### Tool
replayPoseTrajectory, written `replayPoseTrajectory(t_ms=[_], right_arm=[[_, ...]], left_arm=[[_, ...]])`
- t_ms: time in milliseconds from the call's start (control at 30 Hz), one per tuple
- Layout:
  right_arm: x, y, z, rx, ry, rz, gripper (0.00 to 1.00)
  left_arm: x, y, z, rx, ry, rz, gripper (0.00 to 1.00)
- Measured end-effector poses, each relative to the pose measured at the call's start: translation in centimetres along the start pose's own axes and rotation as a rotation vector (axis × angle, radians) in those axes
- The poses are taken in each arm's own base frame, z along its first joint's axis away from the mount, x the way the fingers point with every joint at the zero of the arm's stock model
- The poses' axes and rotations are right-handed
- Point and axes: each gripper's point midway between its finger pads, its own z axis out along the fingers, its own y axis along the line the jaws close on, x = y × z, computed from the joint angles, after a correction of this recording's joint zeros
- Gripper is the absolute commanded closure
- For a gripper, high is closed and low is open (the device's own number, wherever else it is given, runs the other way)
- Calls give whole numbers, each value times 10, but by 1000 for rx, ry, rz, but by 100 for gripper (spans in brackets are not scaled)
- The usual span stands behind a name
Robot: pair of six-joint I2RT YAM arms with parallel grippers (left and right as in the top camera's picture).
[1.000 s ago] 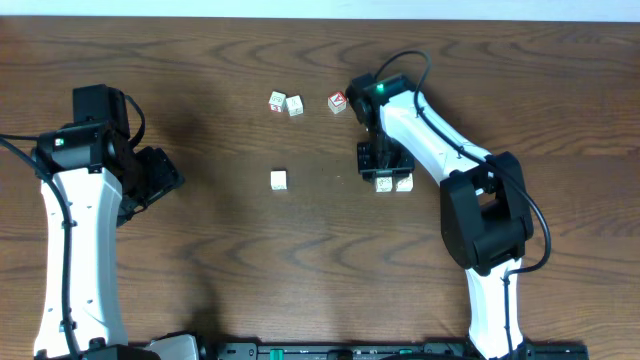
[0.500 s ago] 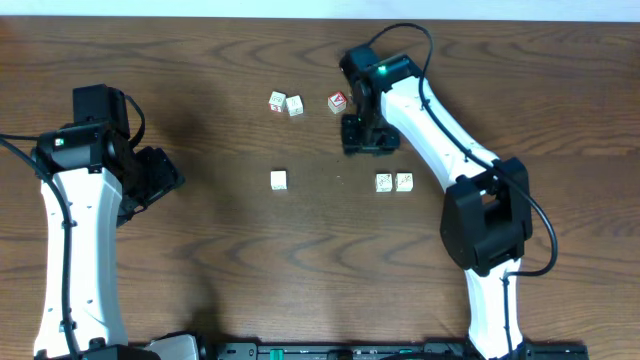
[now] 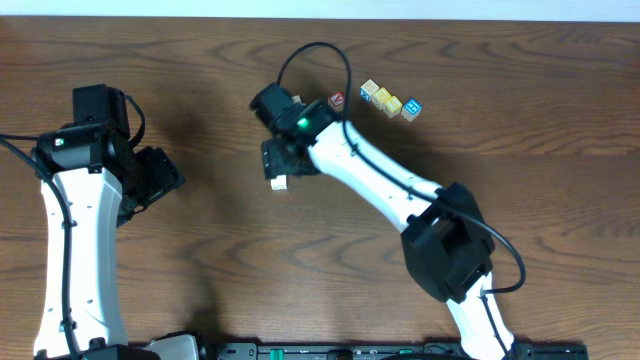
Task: Lift 3 blocks
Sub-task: 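Move the right gripper to the left white block and grasp it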
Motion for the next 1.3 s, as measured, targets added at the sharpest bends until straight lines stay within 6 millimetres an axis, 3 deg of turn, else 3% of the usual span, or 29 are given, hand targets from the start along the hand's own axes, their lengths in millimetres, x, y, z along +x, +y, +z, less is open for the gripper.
replayPoseTrajectory(t_ms=[233,467,600,867,1300], right_arm=[[2,18,2,18,-65,7,27],[19,27,37,53,-37,-16,32],[27,25,51,73,-17,-23,40],[25,22,51,90,-32,-19,62],[16,22,51,97,-72,-14,58]], left_arm=[[0,0,0,0,0,0,23],[0,0,0,0,0,0,23],[0,0,0,0,0,0,23],[0,0,0,0,0,0,23],[0,0,0,0,0,0,23]])
